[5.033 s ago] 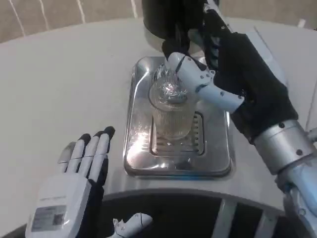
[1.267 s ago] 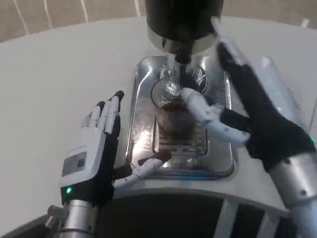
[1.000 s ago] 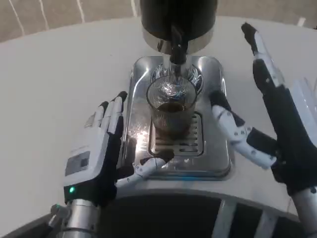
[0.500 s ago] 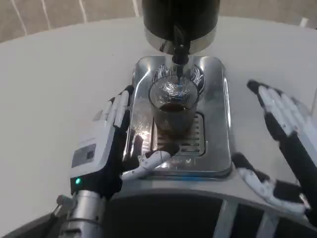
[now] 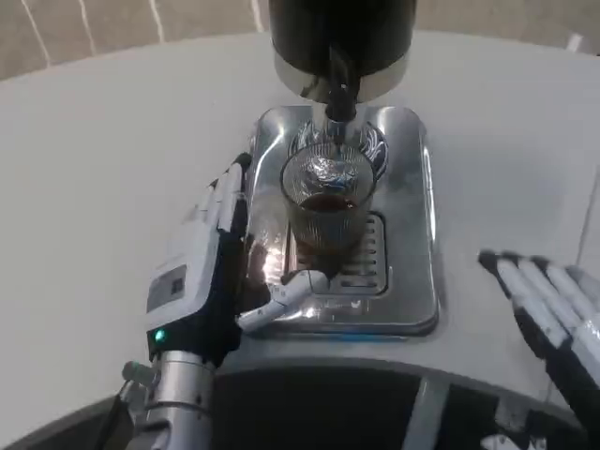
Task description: Grasp the cup under the faucet to collect the drink, then remove the cup.
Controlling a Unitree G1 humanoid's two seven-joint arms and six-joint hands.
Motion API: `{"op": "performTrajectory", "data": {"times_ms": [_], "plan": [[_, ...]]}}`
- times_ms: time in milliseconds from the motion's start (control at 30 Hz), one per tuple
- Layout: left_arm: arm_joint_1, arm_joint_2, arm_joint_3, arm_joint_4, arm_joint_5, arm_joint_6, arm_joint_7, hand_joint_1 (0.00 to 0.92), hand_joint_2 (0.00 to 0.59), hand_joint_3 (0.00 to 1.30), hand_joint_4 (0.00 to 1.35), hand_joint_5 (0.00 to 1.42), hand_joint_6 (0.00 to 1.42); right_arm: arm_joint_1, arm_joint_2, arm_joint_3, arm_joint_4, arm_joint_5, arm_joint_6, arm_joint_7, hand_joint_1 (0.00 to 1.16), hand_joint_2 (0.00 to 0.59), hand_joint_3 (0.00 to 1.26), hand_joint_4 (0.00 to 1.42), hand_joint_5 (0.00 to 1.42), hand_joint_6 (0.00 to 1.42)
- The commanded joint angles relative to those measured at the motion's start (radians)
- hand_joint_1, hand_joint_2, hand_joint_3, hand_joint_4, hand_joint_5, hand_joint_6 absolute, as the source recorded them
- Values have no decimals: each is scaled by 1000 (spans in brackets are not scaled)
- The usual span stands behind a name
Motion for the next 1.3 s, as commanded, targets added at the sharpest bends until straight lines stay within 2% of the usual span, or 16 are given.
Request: {"op": "performTrajectory", "data": {"times_ms": [33, 133, 267, 600, 800, 1067, 1300], "plan": [[-19, -13, -1, 40, -17, -36, 37, 195, 54, 0, 0, 38, 90, 52, -15, -14, 30, -30, -71, -48, 929, 299, 0, 0, 0, 0], [-26, -19, -2, 62, -30, -53, 51, 211, 54, 0, 0, 41, 90, 78, -20, -15, 49, -48, -101, -64, 931, 299, 0, 0, 0, 0], [-49, -27, -9, 103, -40, -81, 55, 216, 52, 0, 0, 45, 90, 84, -14, -19, 47, -53, -109, -66, 932, 299, 0, 0, 0, 0], [-145, -64, -42, 230, -41, -106, 71, 365, 45, 0, 0, 38, 90, 119, -6, -31, 5, -40, -101, -36, 881, 287, 0, 0, 0, 0], [-201, -88, -36, 318, -62, -127, 103, 400, 48, 0, 0, 42, 100, 120, -2, -41, -17, -28, -87, -11, 866, 267, 0, 0, 0, 0], [-252, -115, -31, 400, -87, -155, 157, 436, 53, 0, 0, 133, 208, 113, 15, -21, -35, -42, -78, 23, 860, 266, 0, 0, 0, 0], [-280, -121, -50, 445, -81, -137, 161, 455, 62, 0, 0, 192, 265, 94, 37, -11, -55, -37, -47, 60, 859, 265, 0, 0, 0, 0]]}}
